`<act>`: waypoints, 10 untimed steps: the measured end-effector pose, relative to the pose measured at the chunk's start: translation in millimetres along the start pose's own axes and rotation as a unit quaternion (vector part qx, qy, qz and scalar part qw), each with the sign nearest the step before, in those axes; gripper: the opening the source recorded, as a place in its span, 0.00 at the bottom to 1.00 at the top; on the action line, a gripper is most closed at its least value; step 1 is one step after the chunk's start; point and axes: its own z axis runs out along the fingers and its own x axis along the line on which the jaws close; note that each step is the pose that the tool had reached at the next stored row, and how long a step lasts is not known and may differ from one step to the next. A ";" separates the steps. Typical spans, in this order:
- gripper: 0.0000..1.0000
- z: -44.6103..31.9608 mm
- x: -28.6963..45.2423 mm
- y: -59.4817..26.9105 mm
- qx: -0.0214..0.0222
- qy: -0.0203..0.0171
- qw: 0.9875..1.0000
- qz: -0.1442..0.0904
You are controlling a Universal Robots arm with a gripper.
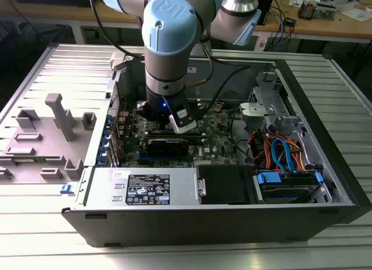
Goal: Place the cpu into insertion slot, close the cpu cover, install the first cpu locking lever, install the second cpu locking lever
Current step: 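Install the second cpu locking lever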
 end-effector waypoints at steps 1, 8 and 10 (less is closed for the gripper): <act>0.11 -0.9 0.0 0.4 0.001 0.000 1.000 0.000; 0.11 -13.0 0.6 4.3 0.016 0.000 1.000 0.001; 0.11 -16.5 0.8 5.8 0.019 0.000 1.000 0.001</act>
